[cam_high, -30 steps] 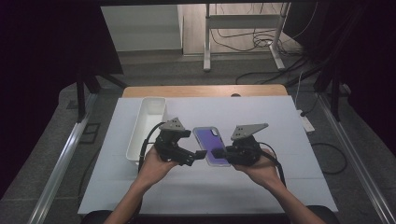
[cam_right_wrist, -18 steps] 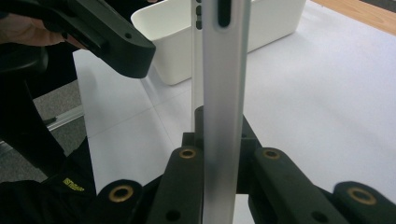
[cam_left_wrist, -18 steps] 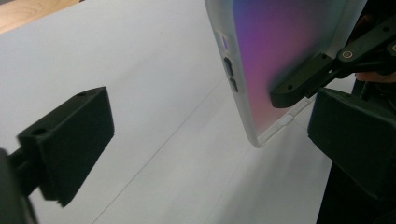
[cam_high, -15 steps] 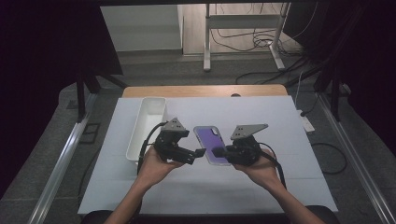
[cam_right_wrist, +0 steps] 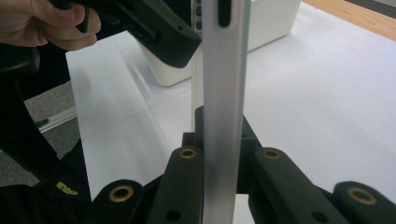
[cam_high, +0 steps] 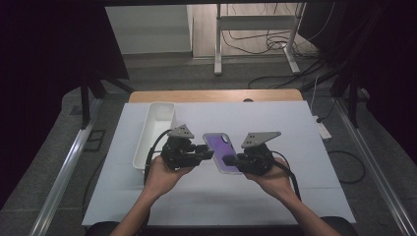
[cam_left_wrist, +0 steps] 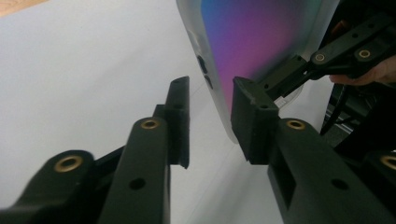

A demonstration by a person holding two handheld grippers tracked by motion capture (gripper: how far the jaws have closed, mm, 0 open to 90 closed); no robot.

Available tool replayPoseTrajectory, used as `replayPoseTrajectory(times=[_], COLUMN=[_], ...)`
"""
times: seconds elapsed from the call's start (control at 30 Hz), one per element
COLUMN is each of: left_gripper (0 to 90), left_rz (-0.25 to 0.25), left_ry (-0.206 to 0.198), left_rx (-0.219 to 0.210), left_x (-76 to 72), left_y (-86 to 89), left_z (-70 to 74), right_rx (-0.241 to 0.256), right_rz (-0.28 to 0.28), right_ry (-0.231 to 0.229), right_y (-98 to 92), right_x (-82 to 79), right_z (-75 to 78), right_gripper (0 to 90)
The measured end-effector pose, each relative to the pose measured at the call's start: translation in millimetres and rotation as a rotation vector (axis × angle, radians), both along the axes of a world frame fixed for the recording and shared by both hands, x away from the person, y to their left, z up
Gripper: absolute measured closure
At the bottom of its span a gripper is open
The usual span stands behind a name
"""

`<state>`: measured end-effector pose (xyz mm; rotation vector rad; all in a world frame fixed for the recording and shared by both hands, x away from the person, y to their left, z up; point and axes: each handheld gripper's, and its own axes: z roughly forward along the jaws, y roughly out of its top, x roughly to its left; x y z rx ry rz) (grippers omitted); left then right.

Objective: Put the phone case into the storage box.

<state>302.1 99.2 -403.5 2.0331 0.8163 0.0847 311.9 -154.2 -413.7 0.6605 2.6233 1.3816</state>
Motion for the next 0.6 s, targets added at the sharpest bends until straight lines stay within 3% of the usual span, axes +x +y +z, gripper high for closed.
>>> replayPoseTrajectory(times=[0.23,0.4,0.6], left_gripper=[78.9,83.9,86.2], left_rz=[-0.003,-0.005,0.009], left_ry=[0.032,0.091,0.067], left_rx=[-0.026,-0.096,-0.096], left_x=[1.3,4.4,1.6], left_y=[2.3,7.0,5.6], left_z=[0.4,-1.1,0.8], right_rx=[-0.012,-0.035,-0.039], right_rz=[-0.001,-0.001,0.011], right_ry=[-0.013,-0.019,-0.009], right_y=[2.6,4.4,5.9], right_x=[-1.8,-2.4,-1.5], right_z=[-0.5,-2.8,-5.4], right_gripper=[85.4,85.3,84.2])
